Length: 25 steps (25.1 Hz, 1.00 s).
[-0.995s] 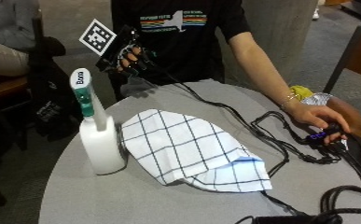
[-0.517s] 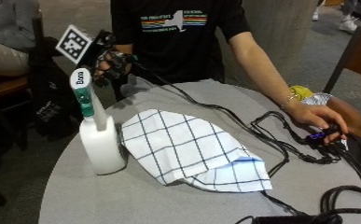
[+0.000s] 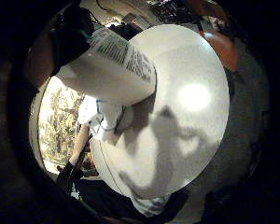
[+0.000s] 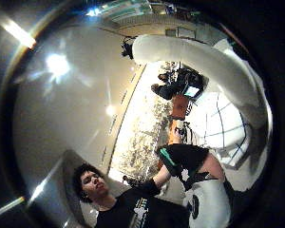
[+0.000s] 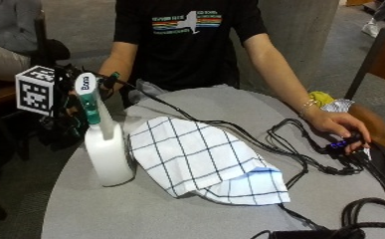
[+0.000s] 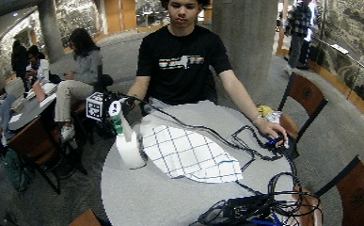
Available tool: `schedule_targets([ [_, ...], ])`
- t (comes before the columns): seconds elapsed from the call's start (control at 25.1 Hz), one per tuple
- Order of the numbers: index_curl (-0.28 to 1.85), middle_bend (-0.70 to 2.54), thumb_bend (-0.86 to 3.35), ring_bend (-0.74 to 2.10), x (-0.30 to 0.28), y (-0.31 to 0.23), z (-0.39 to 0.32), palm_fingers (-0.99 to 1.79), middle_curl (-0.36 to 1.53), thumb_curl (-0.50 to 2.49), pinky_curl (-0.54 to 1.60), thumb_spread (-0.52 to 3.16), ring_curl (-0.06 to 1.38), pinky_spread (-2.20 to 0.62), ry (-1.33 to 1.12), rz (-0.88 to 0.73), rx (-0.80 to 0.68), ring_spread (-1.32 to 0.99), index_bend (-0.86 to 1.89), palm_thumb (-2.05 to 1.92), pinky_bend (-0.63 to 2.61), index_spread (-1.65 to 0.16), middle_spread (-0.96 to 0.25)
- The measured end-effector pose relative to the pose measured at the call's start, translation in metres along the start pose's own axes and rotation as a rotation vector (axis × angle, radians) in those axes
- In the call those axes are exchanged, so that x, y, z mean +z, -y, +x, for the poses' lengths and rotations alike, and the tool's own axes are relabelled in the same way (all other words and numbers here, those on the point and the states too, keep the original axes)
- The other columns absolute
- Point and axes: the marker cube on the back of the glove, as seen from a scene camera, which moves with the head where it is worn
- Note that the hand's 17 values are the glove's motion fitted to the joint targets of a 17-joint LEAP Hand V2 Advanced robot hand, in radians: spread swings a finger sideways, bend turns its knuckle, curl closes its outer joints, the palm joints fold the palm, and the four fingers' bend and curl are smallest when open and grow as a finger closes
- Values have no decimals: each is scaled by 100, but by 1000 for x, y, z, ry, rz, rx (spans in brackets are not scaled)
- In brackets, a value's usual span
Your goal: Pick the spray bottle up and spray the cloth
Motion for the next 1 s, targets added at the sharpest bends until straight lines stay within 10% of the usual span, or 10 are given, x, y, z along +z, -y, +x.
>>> schedule_targets([
  [0.48, 15, 27, 6, 36, 18, 51, 8, 40, 41, 41, 38, 93, 37, 19, 11, -12, 21, 5, 14, 82, 65, -38, -1],
  [1.0, 26, 32, 7, 44, -2, 35, 8, 104, 45, 51, 33, 76, 39, 1, -6, 223, 9, -12, 17, 104, 57, -25, -10],
])
